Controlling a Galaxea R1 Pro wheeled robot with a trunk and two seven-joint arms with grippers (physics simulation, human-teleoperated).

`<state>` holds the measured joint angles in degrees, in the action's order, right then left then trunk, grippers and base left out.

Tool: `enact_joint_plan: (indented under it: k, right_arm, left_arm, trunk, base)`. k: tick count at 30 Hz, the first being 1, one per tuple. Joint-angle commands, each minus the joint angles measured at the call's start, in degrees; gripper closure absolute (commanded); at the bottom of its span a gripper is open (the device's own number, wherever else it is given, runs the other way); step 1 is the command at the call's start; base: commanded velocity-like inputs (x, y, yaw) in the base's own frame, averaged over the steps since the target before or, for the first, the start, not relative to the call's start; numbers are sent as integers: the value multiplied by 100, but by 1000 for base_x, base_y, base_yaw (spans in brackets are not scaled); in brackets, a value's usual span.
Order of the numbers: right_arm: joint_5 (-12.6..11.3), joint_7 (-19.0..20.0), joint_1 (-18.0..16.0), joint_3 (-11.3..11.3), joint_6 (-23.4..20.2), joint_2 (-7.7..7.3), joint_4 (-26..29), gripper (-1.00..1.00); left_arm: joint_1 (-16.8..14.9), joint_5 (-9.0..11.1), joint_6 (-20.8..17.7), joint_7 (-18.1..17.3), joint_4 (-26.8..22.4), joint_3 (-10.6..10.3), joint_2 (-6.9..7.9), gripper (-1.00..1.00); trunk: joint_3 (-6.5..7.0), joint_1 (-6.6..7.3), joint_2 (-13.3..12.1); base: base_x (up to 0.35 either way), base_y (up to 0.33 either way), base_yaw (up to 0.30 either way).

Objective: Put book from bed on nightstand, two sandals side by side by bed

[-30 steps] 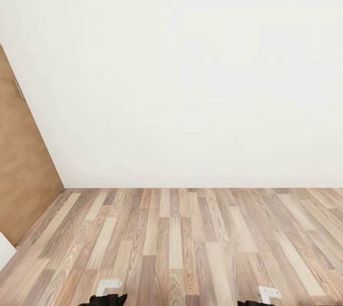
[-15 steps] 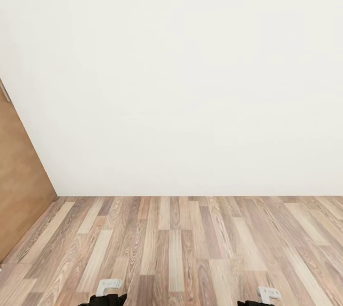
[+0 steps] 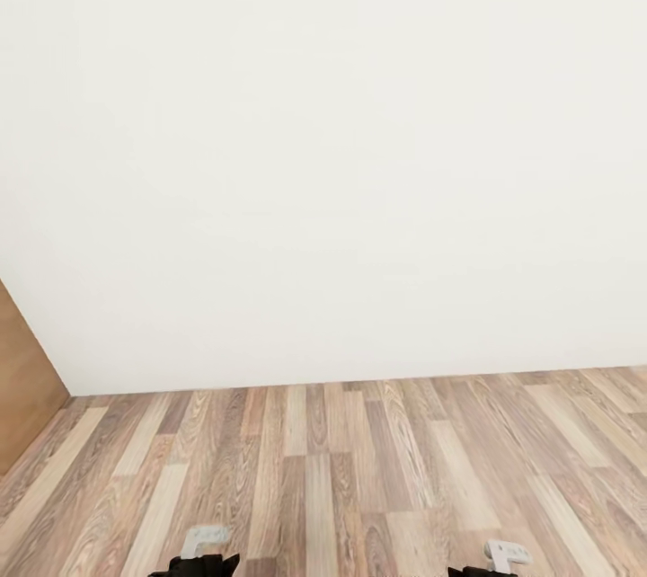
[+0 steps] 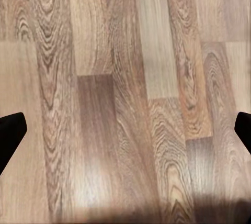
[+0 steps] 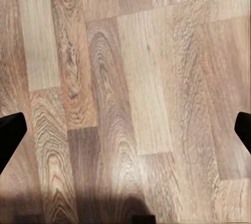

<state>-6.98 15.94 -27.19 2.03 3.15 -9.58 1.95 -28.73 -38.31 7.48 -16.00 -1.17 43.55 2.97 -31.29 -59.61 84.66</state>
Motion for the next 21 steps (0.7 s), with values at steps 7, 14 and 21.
enact_joint_plan:
  k: [7, 14, 21]
  right_arm:
    - [-49, 32, -6, 17, 11, 0, -12, -100]
    - [-49, 32, -6, 17, 11, 0, -11, -100]
    - [-49, 32, -6, 17, 11, 0, -10, -100]
  left_arm:
    - [-1, -54, 17, -17, 1, 48, 2, -100]
    - [-1, -54, 17, -18, 2, 48, 2, -100]
    - [-1, -54, 17, -17, 2, 48, 2, -100]
  trunk:
    - [-6, 0, 3]
    - [-6, 0, 3]
    - [-6, 0, 3]
  base:
    - [8, 0, -281]
    - [0, 0, -282]
    - [0, 0, -282]
